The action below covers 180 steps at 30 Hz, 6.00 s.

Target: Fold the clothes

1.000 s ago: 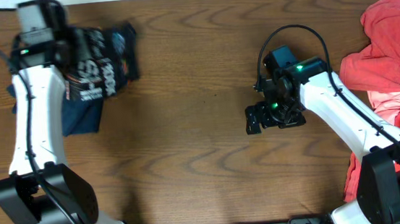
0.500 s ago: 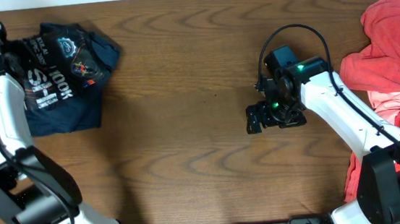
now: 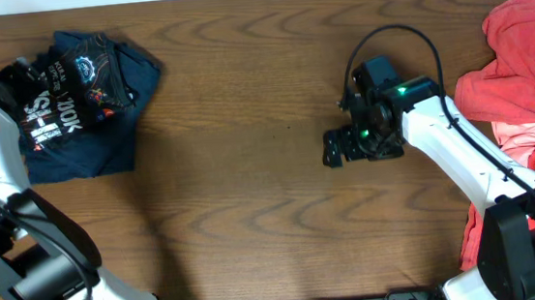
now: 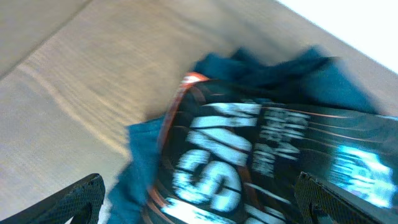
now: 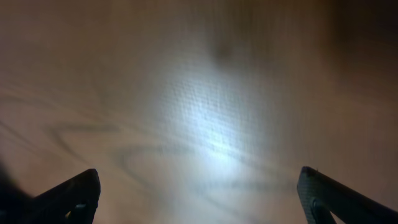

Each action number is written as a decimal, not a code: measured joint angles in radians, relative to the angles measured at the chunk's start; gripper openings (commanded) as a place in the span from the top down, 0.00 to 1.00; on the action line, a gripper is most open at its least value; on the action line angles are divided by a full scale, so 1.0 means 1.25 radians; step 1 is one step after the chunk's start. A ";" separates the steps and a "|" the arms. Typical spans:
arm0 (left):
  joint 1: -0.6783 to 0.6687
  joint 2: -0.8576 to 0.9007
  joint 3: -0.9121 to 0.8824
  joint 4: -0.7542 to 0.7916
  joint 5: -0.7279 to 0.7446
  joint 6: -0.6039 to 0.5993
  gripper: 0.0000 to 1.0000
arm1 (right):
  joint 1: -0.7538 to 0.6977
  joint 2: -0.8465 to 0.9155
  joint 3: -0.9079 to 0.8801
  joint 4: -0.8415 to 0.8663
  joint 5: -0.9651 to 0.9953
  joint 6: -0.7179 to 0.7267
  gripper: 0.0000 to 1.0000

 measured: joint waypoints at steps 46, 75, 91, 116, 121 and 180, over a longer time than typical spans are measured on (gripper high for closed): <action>-0.494 -1.265 -0.620 -0.275 0.051 -0.042 0.02 | -0.197 -1.049 -0.406 0.083 0.201 0.059 0.01; -0.494 -1.474 -0.622 -0.554 0.039 -0.042 0.02 | -0.198 -1.234 -0.477 0.032 0.215 -0.008 0.01; -0.494 -1.474 -0.626 -0.565 0.039 -0.042 0.02 | -0.215 -1.338 -0.932 0.698 0.181 -0.270 0.01; -0.494 -1.474 -0.627 -0.565 0.039 -0.042 0.02 | -0.215 -1.324 -0.957 0.684 0.185 -0.287 0.01; -0.494 -1.474 -0.627 -0.565 0.039 -0.042 0.02 | -0.215 -1.324 -0.957 0.684 0.185 -0.287 0.01; -0.412 -1.500 -1.271 0.338 -0.024 -0.038 0.02 | -0.215 -1.323 -0.957 0.684 0.185 -0.287 0.01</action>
